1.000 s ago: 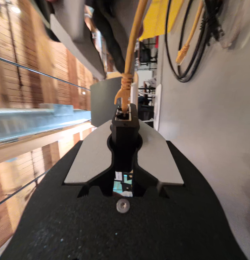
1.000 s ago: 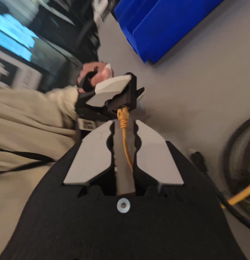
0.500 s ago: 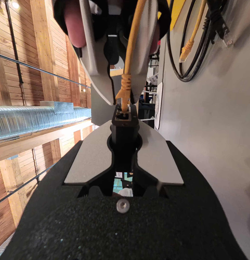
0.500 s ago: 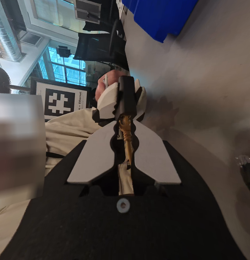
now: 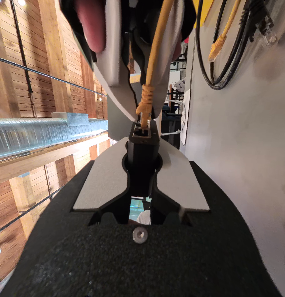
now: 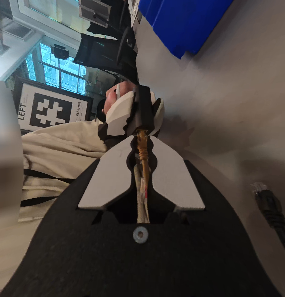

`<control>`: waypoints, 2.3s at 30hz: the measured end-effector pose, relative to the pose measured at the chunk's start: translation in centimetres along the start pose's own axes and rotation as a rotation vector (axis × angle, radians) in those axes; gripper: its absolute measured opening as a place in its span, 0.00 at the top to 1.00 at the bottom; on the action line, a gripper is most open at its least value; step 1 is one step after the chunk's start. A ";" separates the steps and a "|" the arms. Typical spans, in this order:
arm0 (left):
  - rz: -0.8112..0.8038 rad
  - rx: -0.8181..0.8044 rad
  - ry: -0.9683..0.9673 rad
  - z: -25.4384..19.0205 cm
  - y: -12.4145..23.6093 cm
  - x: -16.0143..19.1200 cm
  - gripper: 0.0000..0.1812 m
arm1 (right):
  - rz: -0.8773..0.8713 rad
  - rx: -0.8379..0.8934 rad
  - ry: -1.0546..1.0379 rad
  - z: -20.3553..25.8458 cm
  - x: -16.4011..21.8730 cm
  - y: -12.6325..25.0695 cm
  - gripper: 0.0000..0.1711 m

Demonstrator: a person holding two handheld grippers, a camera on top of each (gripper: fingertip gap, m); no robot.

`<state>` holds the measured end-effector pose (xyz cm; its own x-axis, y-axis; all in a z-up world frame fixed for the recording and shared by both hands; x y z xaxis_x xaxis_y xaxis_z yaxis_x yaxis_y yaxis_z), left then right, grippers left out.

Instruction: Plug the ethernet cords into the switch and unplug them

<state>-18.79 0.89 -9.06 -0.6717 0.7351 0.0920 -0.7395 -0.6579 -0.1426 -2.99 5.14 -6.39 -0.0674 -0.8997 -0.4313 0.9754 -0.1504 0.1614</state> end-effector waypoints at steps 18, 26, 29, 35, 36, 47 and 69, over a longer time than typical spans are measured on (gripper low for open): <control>0.045 0.090 0.161 0.1 -0.4 0.8 0.86 | 0.041 0.493 1.138 4.1 2.2 -0.8 0.89; 0.096 0.140 0.034 -1.4 0.1 4.7 0.86 | -0.063 0.520 1.097 4.2 2.5 2.1 0.95; 0.113 0.112 0.143 0.3 -0.3 4.3 0.86 | 0.040 0.539 1.126 4.4 3.4 3.8 0.95; 0.138 0.147 0.262 0.0 -0.7 3.7 0.86 | 0.256 0.717 1.168 1.1 5.1 3.7 0.94; 0.141 0.151 0.302 0.1 -0.7 3.8 0.86 | 0.275 0.760 1.152 0.2 5.4 3.5 0.89; -0.240 0.230 0.893 1.8 0.4 1.5 0.86 | -0.432 0.076 0.527 2.4 3.4 3.2 0.74; -0.208 0.356 1.206 3.1 3.1 0.2 0.78 | -0.412 0.261 0.578 6.2 0.6 9.9 0.64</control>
<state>-21.33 -1.49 -6.39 -0.2147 0.3881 -0.8963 -0.9223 -0.3825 0.0553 5.31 0.54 0.44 -0.2246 -0.4028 -0.8873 0.8089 -0.5848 0.0606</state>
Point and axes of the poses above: each gripper's, where its closed fingertips meet, y back along the fingers, x out of its underside, z = x × y across the jaws, the point moved 10 cm from there along y, back along the fingers, and after that the axes turned 14 degrees about -z, right-handed, at the moved point
